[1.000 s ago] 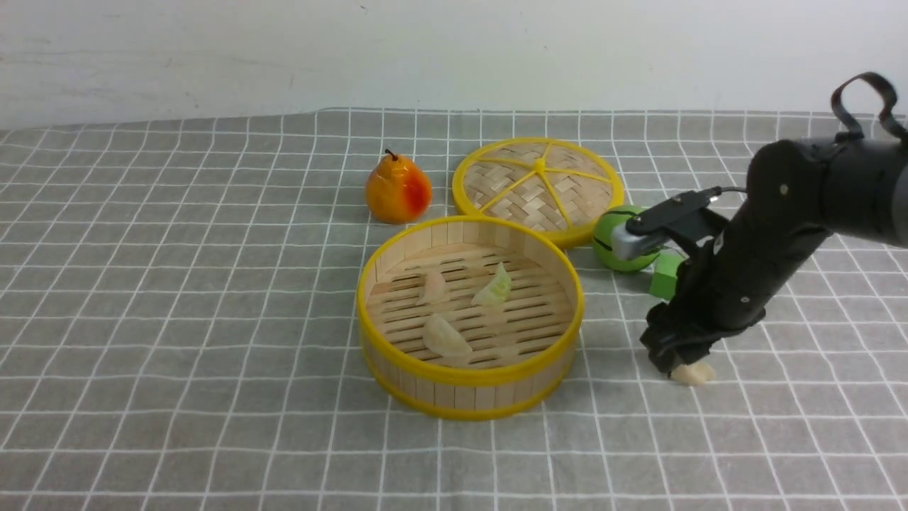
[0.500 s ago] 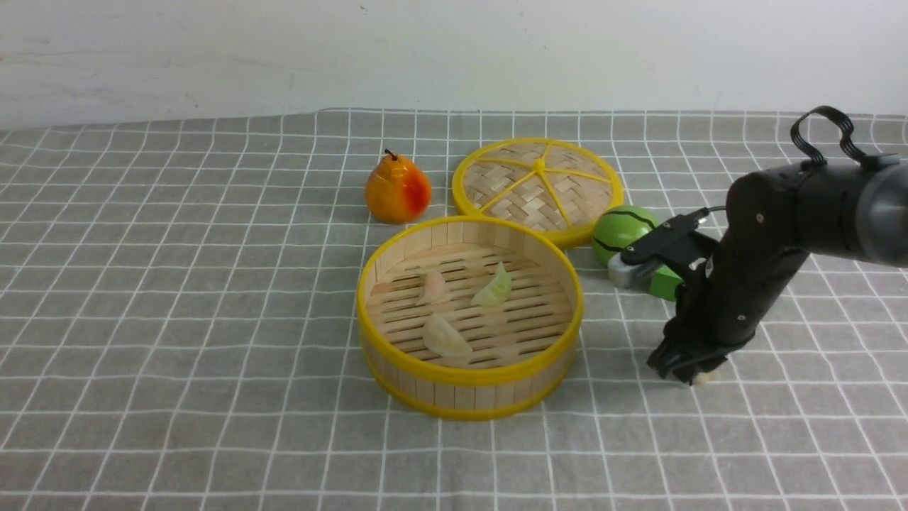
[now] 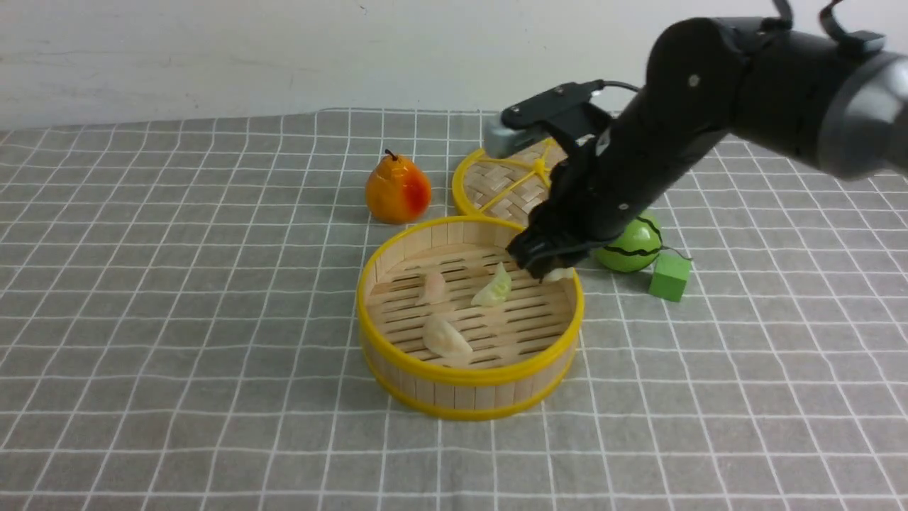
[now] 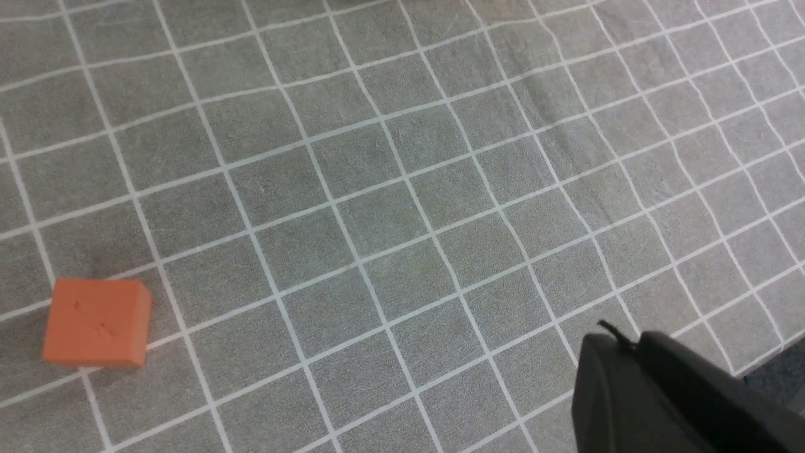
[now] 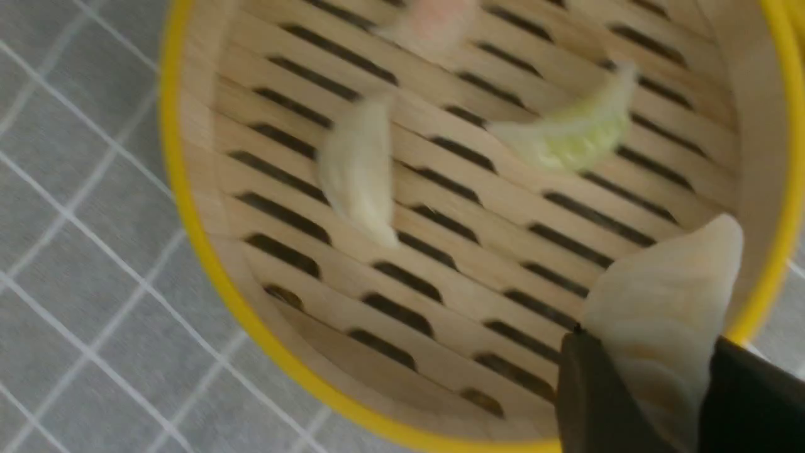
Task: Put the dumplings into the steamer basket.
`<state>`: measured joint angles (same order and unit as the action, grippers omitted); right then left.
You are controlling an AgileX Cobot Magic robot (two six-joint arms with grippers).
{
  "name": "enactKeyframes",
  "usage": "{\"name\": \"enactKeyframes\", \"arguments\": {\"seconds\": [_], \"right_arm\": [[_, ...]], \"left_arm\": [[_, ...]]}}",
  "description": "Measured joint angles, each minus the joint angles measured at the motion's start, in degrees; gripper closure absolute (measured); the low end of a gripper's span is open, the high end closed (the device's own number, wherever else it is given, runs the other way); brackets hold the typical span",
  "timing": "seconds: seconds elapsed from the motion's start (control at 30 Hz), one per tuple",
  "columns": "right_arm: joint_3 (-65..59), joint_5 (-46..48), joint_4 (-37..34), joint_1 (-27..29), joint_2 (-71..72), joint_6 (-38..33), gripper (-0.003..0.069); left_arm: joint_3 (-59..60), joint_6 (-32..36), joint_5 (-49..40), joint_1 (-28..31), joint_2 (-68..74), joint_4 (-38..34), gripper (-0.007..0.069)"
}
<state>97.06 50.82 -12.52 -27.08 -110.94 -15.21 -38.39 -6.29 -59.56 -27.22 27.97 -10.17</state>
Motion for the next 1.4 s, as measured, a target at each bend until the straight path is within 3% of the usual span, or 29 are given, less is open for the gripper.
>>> {"name": "enactKeyframes", "arguments": {"seconds": [0.33,0.57,0.77,1.0,1.03,1.2,1.27,1.4], "right_arm": [[0.27,-4.89,-0.38,-1.66,-10.99,2.59,0.0466],[0.88,-4.31,-0.47,-1.66,-11.05,2.84,0.0258],[4.45,3.05,0.04,-1.66,-6.45,2.84,0.0223],[5.03,6.94,0.03,-1.66,9.94,2.84,0.0401],[3.21,6.73,-0.12,-1.66,14.85,2.84,0.0470],[-8.31,2.56,-0.16,-1.66,27.35,2.84,0.0629],[-15.00,-0.62,-0.38,-1.66,32.86,2.84,0.0668],[-26.09,-7.62,-1.00,-1.66,42.89,2.78,0.0680]], "left_arm": [[0.00,0.00,0.00,0.00,0.00,0.17,0.0587],[0.00,0.00,-0.13,0.00,0.00,0.81,0.0587],[0.00,0.00,-0.19,0.00,0.00,0.81,0.0585],[0.00,0.00,-0.19,0.00,0.00,0.91,0.0575],[0.00,0.00,-0.19,0.00,0.00,0.91,0.0572],[0.00,0.00,-0.24,0.00,0.00,0.91,0.0567],[0.00,0.00,-0.24,0.00,0.00,0.97,0.0566],[0.00,0.00,-0.24,0.00,0.00,0.97,0.0560]]}}
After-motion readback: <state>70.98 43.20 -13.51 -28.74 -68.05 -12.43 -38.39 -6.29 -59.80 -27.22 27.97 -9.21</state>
